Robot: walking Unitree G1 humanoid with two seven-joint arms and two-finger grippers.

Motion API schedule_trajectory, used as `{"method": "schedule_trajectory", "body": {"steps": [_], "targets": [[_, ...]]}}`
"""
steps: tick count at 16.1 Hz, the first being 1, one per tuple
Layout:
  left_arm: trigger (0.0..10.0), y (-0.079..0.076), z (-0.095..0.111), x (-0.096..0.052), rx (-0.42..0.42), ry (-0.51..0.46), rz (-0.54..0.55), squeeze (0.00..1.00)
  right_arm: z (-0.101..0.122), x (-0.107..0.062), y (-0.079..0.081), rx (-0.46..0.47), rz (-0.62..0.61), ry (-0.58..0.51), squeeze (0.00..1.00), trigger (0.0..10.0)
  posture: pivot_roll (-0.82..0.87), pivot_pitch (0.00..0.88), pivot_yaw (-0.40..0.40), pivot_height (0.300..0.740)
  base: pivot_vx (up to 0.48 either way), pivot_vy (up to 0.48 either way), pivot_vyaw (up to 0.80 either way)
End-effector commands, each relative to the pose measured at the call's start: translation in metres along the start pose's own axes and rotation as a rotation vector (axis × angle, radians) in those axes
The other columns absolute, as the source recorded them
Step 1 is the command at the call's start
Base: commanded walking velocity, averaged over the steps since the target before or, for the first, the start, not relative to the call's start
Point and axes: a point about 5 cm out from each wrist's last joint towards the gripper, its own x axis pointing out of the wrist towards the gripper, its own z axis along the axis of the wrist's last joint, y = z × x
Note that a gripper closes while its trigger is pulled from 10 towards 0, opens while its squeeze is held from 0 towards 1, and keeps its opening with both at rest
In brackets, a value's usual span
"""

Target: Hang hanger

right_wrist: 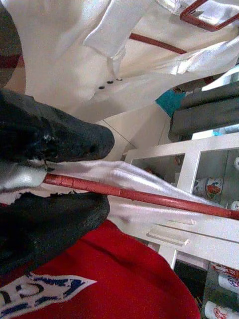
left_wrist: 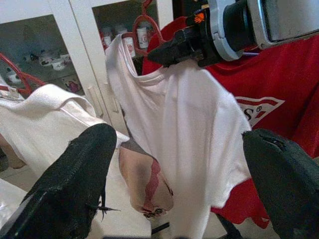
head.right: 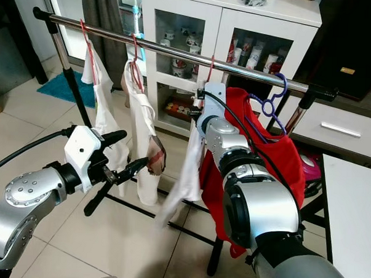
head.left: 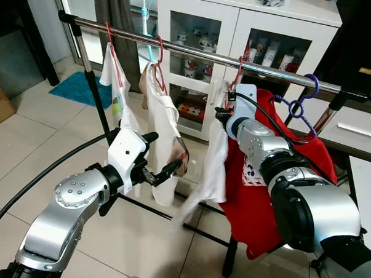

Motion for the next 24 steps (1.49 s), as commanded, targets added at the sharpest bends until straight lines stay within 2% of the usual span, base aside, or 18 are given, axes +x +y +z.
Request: {"method": "schedule_trajectory", "body": {"steps": [1, 2, 3, 4, 9, 11, 12, 13, 14, 16, 17, 18, 20, 24], "targets": [[10.0, 0.001, 0.005, 0.000, 0.024, -0.007, 0.011, 0.00, 0.017, 0.000, 0.001, -0.037, -0.005, -0.042, 0.00, 9.0, 0.05, 0.000, -0.053, 0.740, 0.000, 0.000, 0.00], [10.0, 0.001, 0.005, 0.001, 0.026, -0.008, 0.015, 0.00, 0.021, 0.000, 0.002, -0.059, -0.001, -0.056, 0.00, 10.0, 0.04, 0.000, -0.053, 0.740, 0.000, 0.000, 0.00], [10.0, 0.002, 0.005, 0.002, 0.026, -0.015, 0.024, 0.00, 0.025, -0.001, 0.000, -0.067, -0.008, -0.078, 0.00, 10.0, 0.03, 0.000, -0.049, 0.740, 0.000, 0.000, 0.00], [10.0, 0.003, 0.005, 0.003, 0.022, -0.016, 0.041, 0.00, 0.028, -0.001, -0.002, -0.065, -0.014, -0.095, 1.00, 10.0, 0.03, 0.000, -0.049, 0.740, 0.000, 0.000, 0.00], [10.0, 0.009, 0.000, 0.005, -0.020, -0.007, 0.139, 0.00, 0.044, -0.005, -0.010, -0.086, 0.017, -0.185, 1.00, 10.0, 0.02, 0.000, -0.052, 0.740, 0.000, 0.000, 0.00], [10.0, 0.014, -0.002, 0.002, 0.013, -0.021, 0.234, 0.00, 0.044, -0.008, -0.012, -0.101, 0.069, -0.236, 1.00, 10.0, 0.02, 0.000, -0.052, 0.740, 0.000, 0.000, 0.00], [10.0, 0.016, -0.003, -0.001, 0.026, -0.038, 0.287, 0.00, 0.039, -0.014, -0.010, -0.087, 0.139, -0.301, 0.55, 10.0, 0.02, 0.000, -0.049, 0.740, 0.000, 0.000, 0.00], [10.0, 0.016, -0.004, -0.002, 0.025, -0.043, 0.301, 0.00, 0.037, -0.019, -0.008, -0.077, 0.172, -0.330, 0.55, 10.0, 0.02, 0.000, -0.048, 0.740, 0.000, 0.000, 0.00], [10.0, 0.015, -0.006, -0.005, 0.001, -0.044, 0.314, 0.00, 0.024, -0.035, -0.003, -0.056, 0.244, -0.364, 0.00, 10.0, 0.01, 0.000, -0.044, 0.740, 0.000, 0.000, 0.00], [10.0, 0.012, -0.006, -0.010, -0.017, -0.051, 0.318, 0.00, -0.004, -0.068, 0.001, -0.050, 0.288, -0.371, 0.00, 10.0, 0.00, 0.000, -0.039, 0.740, 0.000, 0.000, 0.00], [10.0, 0.011, -0.007, -0.010, -0.026, -0.053, 0.320, 0.00, -0.010, -0.075, 0.001, -0.047, 0.285, -0.365, 0.00, 10.0, 0.00, 0.000, -0.038, 0.740, 0.000, 0.000, 0.00], [10.0, 0.008, -0.009, -0.012, -0.040, -0.052, 0.326, 0.00, -0.020, -0.093, 0.001, -0.025, 0.276, -0.384, 0.00, 10.0, -0.01, 0.000, -0.034, 0.740, 0.000, 0.000, 0.00], [10.0, 0.001, -0.013, -0.016, -0.076, -0.056, 0.352, 0.00, -0.042, -0.128, -0.010, 0.030, 0.125, -0.407, 0.00, 10.0, -0.02, 0.000, -0.024, 0.740, 0.000, 0.000, 0.00], [10.0, 0.000, -0.013, -0.015, -0.084, -0.055, 0.345, 0.00, -0.050, -0.147, -0.021, 0.037, 0.006, -0.392, 0.00, 10.0, -0.02, 0.000, -0.021, 0.740, 0.128, 0.000, 0.00]]}}
